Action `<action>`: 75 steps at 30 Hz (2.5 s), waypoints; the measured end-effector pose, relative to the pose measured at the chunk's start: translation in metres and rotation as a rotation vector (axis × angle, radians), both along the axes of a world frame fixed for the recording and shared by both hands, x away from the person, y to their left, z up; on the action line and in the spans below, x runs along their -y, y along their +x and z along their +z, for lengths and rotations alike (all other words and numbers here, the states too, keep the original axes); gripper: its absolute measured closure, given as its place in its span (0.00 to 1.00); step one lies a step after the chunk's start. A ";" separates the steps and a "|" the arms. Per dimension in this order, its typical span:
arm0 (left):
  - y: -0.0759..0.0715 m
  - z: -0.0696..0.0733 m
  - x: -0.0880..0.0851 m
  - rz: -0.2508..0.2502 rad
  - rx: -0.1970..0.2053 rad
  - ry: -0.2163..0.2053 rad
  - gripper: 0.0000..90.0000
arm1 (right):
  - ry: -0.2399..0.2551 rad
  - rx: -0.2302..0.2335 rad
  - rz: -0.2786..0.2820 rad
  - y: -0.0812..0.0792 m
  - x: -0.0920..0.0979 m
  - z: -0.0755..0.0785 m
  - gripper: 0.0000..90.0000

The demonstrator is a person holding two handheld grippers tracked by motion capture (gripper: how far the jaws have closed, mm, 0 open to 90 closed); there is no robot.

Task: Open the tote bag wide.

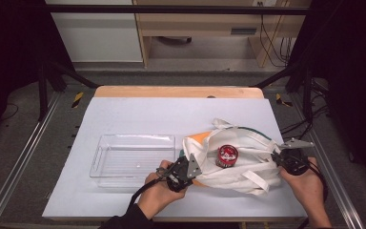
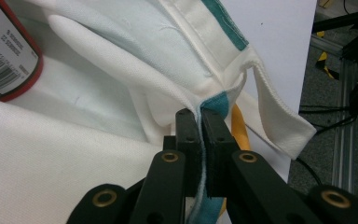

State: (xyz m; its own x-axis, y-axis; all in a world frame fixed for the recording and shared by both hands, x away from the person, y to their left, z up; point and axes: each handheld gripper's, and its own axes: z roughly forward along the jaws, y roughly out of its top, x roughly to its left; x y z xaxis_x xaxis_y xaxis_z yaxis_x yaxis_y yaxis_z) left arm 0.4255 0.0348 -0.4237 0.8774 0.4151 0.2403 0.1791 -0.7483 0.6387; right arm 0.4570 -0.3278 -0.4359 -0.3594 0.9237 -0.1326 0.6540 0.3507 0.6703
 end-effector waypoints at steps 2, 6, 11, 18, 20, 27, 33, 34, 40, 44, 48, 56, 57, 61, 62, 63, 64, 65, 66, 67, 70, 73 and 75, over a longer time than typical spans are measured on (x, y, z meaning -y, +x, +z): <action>-0.001 0.000 0.001 -0.001 0.012 -0.011 0.93 | 0.009 0.008 0.014 -0.003 -0.001 0.002 0.94; 0.000 0.002 0.003 -0.001 0.026 -0.021 0.89 | 0.042 0.050 0.032 -0.013 0.001 0.012 0.77; 0.000 0.004 0.008 -0.004 0.031 -0.024 0.82 | 0.066 0.120 0.039 -0.029 -0.002 0.027 0.58; 0.000 0.013 0.012 -0.010 0.057 -0.056 0.65 | 0.074 0.183 0.108 -0.050 -0.022 0.042 0.44; 0.001 0.017 0.013 -0.005 0.061 -0.067 0.62 | 0.072 0.192 0.136 -0.056 -0.030 0.044 0.42; 0.011 0.029 0.011 0.018 0.068 -0.083 0.57 | 0.062 0.201 0.212 -0.070 -0.056 0.047 0.38; 0.025 0.039 0.012 0.026 0.069 -0.089 0.54 | 0.067 0.179 0.279 -0.077 -0.078 0.043 0.36; 0.028 0.041 0.013 0.029 0.071 -0.091 0.53 | 0.064 0.176 0.290 -0.079 -0.082 0.042 0.36; 0.042 0.050 0.018 0.040 0.069 -0.086 0.50 | 0.069 0.154 0.347 -0.086 -0.099 0.033 0.34; 0.053 0.054 0.024 0.041 0.068 -0.072 0.48 | 0.085 0.136 0.382 -0.089 -0.108 0.028 0.35; 0.065 0.055 0.031 0.045 0.068 -0.066 0.49 | 0.077 0.127 0.428 -0.093 -0.117 0.024 0.36; 0.086 0.052 0.044 0.067 0.070 -0.044 0.49 | 0.039 0.079 0.485 -0.094 -0.130 0.008 0.38; 0.087 0.052 0.045 0.068 0.066 -0.037 0.51 | 0.036 0.079 0.490 -0.095 -0.131 0.006 0.40; 0.096 0.047 0.048 0.076 0.045 -0.033 0.54 | 0.022 0.074 0.503 -0.094 -0.132 0.001 0.51; 0.099 0.045 0.048 0.078 0.041 -0.029 0.55 | 0.018 0.073 0.507 -0.094 -0.132 0.000 0.54; 0.101 0.045 0.049 0.080 0.036 -0.024 0.57 | 0.019 0.074 0.510 -0.095 -0.132 -0.001 0.59; 0.103 0.044 0.050 0.087 0.030 -0.022 0.61 | 0.022 0.076 0.516 -0.095 -0.132 -0.001 0.64; 0.105 0.043 0.051 0.088 0.022 -0.020 0.65 | 0.015 0.082 0.519 -0.096 -0.132 -0.002 0.69; 0.106 0.043 0.051 0.087 0.020 -0.012 0.71 | 0.011 0.085 0.521 -0.096 -0.133 -0.002 0.75; 0.108 0.042 0.052 0.094 0.023 0.010 0.75 | 0.012 0.079 0.523 -0.096 -0.133 -0.003 0.78; 0.114 0.038 0.051 0.112 0.028 0.067 0.89 | 0.001 0.064 0.544 -0.096 -0.136 -0.007 0.92; 0.119 0.036 0.047 0.126 0.011 0.082 0.92 | -0.001 0.054 0.554 -0.096 -0.137 -0.008 0.99; 0.120 0.038 0.042 0.139 0.010 0.061 0.93 | -0.001 0.054 0.564 -0.097 -0.138 -0.008 0.99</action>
